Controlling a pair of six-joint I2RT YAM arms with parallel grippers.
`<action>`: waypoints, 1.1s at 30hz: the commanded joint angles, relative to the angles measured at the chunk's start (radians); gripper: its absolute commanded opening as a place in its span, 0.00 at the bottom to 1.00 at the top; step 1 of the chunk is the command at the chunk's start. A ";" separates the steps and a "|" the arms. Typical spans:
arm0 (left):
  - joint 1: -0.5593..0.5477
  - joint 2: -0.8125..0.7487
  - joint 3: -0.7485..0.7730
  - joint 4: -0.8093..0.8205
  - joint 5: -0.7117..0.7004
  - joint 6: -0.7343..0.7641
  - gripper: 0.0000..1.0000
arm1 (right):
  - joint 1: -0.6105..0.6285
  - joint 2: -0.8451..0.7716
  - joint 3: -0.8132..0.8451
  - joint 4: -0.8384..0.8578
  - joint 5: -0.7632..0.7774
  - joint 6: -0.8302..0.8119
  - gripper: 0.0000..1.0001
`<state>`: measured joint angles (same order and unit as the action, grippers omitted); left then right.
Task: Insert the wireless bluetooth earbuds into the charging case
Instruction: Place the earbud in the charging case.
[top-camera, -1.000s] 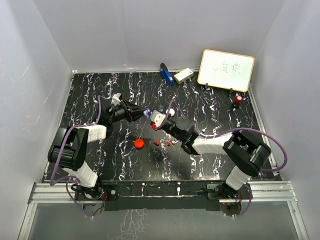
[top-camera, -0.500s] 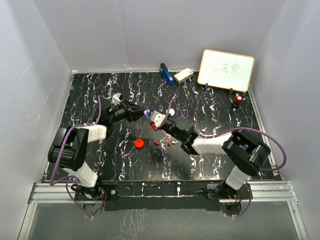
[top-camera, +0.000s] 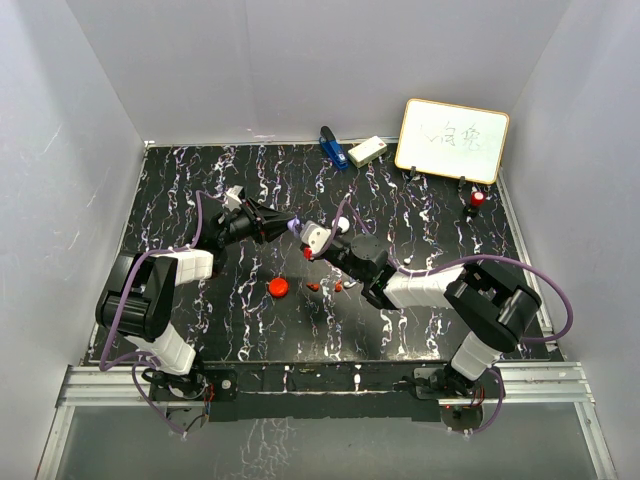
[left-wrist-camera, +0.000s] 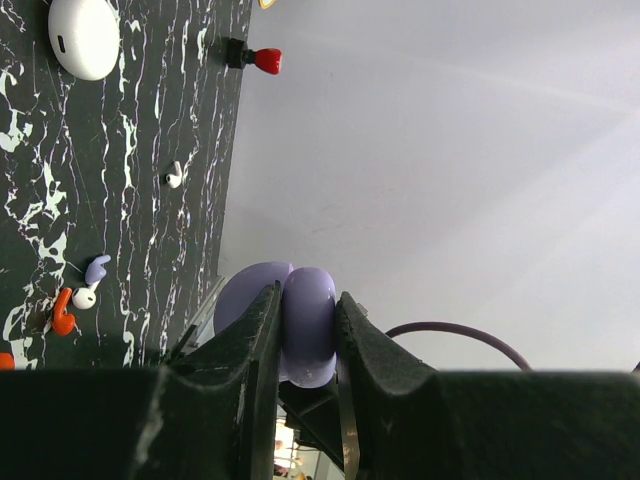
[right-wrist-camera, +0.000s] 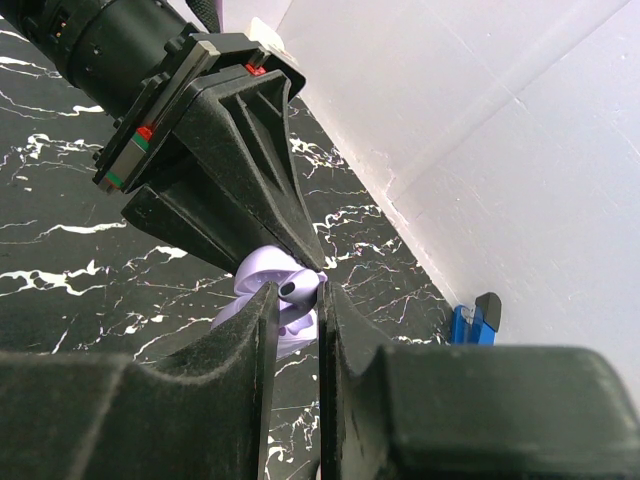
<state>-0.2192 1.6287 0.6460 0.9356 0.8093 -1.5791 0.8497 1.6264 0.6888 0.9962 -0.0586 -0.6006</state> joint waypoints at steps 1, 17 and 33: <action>-0.004 -0.036 0.012 0.019 0.017 -0.025 0.00 | -0.001 0.000 0.009 0.037 0.011 0.000 0.00; -0.005 -0.044 0.010 0.023 0.004 -0.033 0.00 | -0.002 -0.006 0.009 0.015 0.025 0.003 0.00; -0.004 -0.039 0.011 0.032 -0.005 -0.038 0.00 | -0.001 -0.021 0.015 -0.013 0.028 0.066 0.09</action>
<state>-0.2199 1.6287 0.6460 0.9421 0.8005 -1.5898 0.8497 1.6260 0.6888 0.9764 -0.0399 -0.5694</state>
